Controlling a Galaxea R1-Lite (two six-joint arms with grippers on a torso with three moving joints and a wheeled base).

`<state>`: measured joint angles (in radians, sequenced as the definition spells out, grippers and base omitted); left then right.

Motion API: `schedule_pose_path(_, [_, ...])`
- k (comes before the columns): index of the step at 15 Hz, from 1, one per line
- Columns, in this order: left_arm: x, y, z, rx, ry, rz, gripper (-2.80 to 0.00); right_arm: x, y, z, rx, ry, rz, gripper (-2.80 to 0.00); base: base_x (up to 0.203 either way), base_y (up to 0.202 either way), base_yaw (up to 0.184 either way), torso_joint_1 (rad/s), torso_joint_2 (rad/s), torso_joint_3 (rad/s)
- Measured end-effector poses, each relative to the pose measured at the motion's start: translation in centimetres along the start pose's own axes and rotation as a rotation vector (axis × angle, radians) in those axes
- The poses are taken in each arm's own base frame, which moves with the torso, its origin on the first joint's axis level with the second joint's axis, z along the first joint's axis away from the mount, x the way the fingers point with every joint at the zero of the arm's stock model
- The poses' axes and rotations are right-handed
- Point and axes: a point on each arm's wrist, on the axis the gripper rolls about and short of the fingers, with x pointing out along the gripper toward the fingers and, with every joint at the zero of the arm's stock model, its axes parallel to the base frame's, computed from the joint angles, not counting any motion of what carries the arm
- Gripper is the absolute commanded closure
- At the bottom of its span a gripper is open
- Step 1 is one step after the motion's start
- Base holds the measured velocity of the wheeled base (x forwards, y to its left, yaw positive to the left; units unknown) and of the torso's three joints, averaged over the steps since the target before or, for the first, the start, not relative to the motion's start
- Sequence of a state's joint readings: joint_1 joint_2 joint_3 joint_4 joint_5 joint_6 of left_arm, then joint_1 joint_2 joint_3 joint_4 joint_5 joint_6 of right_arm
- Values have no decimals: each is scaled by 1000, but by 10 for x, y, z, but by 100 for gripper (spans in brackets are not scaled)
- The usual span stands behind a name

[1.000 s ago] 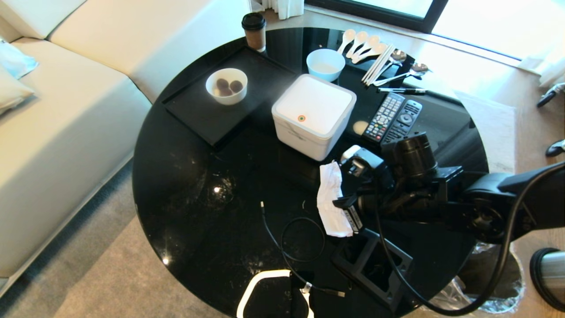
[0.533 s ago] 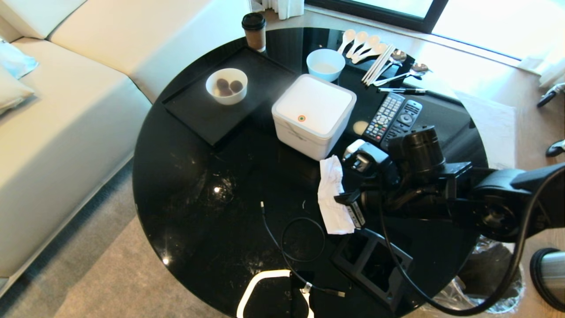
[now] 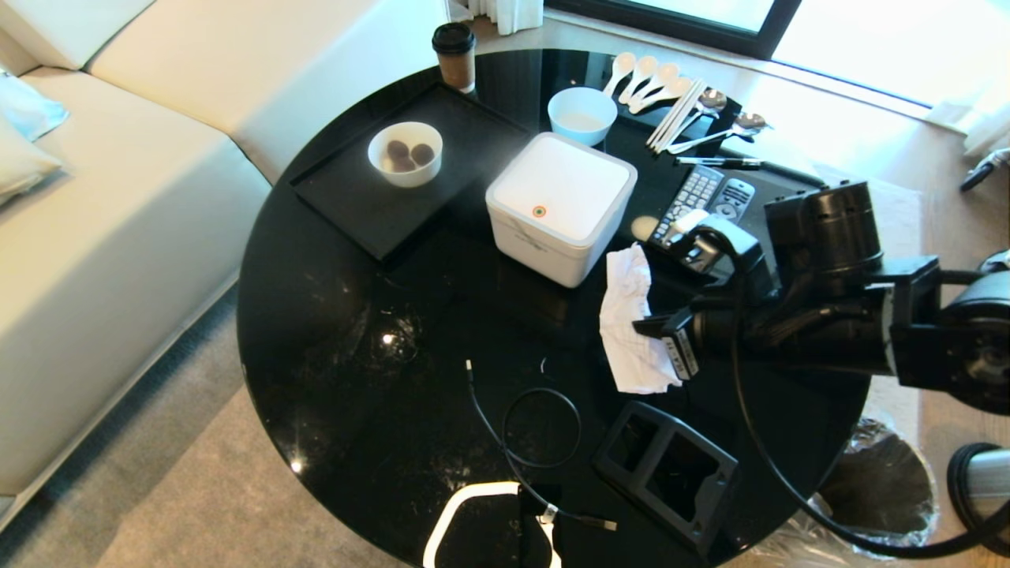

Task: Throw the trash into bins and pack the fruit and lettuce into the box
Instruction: Throw it into the trash can

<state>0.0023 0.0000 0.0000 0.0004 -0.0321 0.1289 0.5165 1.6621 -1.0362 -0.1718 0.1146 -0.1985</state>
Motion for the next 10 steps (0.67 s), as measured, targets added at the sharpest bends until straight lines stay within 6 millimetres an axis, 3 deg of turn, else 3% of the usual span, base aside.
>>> schedule_pose_path(5, [0,0,0,-1,0,0,0,-35,-41,1,34,1,-249,0,0,0,0,0,0,0])
schedule_pose_path(10, [0,0,0,0,0,0,0,-93,-78,-14,132,70,-430,0,0,0,0,0,0,0])
